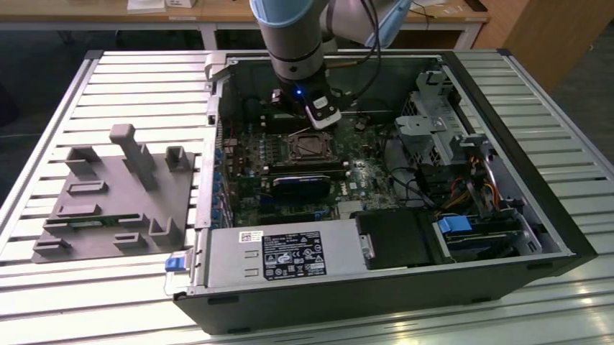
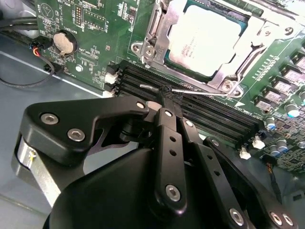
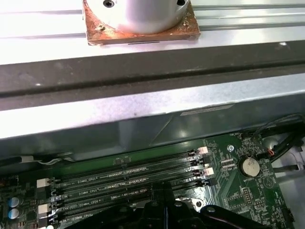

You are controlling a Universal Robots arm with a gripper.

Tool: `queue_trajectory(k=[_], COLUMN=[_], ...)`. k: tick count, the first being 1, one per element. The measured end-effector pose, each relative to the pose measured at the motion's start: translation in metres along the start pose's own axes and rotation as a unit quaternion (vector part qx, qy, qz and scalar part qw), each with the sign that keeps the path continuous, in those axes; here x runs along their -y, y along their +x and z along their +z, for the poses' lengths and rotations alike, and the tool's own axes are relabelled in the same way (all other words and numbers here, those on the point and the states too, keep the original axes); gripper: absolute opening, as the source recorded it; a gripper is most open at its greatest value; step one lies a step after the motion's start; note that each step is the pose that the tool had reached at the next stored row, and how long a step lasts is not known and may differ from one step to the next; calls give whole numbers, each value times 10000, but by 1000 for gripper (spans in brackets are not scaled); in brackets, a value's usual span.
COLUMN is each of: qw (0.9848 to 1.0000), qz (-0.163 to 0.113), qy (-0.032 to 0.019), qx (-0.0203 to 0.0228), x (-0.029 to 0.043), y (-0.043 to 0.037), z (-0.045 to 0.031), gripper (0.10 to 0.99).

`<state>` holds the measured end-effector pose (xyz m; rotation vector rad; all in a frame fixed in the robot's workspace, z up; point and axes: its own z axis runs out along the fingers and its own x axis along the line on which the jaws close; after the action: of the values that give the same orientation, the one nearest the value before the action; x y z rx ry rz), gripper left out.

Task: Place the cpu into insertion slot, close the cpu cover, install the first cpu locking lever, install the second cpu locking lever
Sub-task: 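Install the first cpu locking lever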

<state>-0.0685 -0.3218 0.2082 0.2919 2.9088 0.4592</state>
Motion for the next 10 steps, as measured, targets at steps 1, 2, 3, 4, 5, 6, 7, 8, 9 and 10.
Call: queue_trajectory(k=[1, 2, 3, 4, 5, 6, 7, 8, 9, 10], qw=[10000, 10000, 10000, 10000, 10000, 10000, 10000, 10000, 9999, 9999], qz=[3, 6, 10, 13, 17, 21, 24, 26, 27, 29], qy=[5, 13, 20, 23, 22, 21, 20, 19, 20, 24], qx=[3, 11, 19, 32, 46, 62, 77, 89, 100, 111], x=[0, 0, 1, 2, 3, 4, 6, 8, 10, 12], y=[0, 1, 1, 2, 2, 3, 3, 5, 6, 7], z=[1, 3, 4, 5, 9, 14, 21, 26, 32, 37], gripper=[106, 106, 106, 106, 106, 106, 106, 106, 106, 106])
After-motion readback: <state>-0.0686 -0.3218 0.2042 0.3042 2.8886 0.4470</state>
